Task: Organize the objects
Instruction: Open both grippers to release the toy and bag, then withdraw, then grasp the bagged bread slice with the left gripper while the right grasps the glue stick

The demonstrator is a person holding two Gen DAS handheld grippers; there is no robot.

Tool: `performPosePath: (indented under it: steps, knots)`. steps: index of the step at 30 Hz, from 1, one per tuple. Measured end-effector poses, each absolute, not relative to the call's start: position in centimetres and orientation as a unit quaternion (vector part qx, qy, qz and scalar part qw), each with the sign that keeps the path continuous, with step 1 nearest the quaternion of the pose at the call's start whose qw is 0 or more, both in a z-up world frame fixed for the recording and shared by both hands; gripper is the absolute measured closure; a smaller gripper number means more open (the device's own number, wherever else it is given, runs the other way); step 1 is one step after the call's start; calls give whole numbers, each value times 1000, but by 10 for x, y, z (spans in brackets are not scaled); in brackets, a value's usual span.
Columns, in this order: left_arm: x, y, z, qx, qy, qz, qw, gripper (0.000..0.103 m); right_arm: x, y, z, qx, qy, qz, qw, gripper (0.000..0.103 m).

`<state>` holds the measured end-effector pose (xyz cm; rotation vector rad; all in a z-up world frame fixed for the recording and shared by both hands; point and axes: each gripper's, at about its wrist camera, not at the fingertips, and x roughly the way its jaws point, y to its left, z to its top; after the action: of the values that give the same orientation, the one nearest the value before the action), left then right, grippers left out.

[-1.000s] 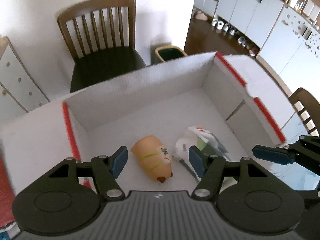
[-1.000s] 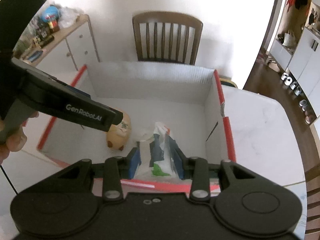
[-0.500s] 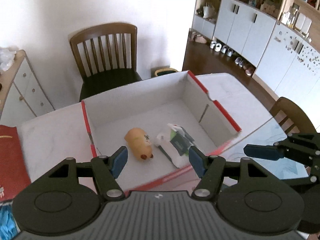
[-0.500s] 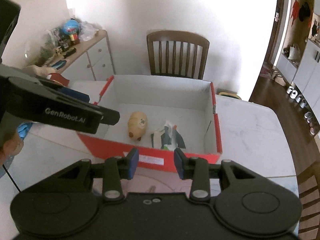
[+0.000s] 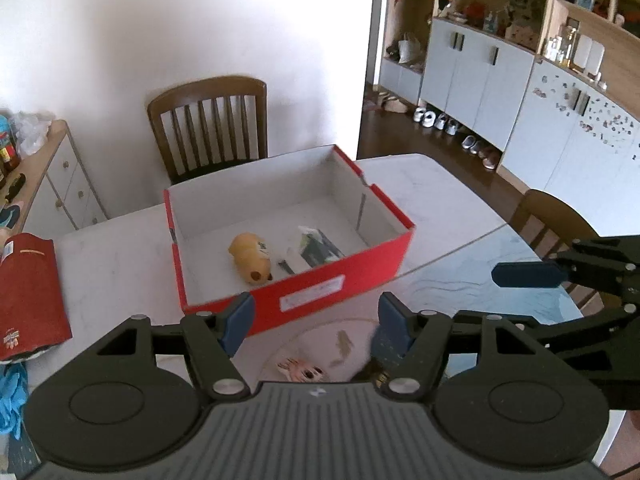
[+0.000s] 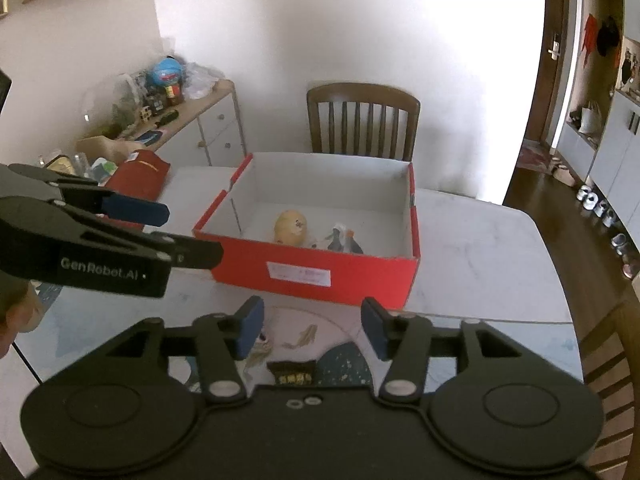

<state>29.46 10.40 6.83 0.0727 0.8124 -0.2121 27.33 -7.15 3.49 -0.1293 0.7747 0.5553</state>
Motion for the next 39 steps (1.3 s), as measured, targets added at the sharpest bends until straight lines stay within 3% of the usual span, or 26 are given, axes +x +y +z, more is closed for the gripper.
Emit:
performPosePath:
  steps: [14, 17, 31, 36, 39]
  knots:
    - [210, 85, 71, 30, 353, -102, 930, 31, 220, -102, 34, -58, 346, 285, 892, 38]
    - [198, 84, 70, 24, 349, -96, 932, 24, 212, -111, 32, -56, 342, 287, 893, 32]
    - [149, 76, 48, 9, 341, -87, 936, 23, 172, -143, 12, -54, 331, 297, 894, 16]
    - [136, 74, 32, -8, 348, -100, 932, 18, 164, -152, -3, -60, 339, 291, 893, 15]
    - [129, 71, 19, -13, 357, -105, 928, 7, 161, -155, -12, -60, 346, 287, 891, 15]
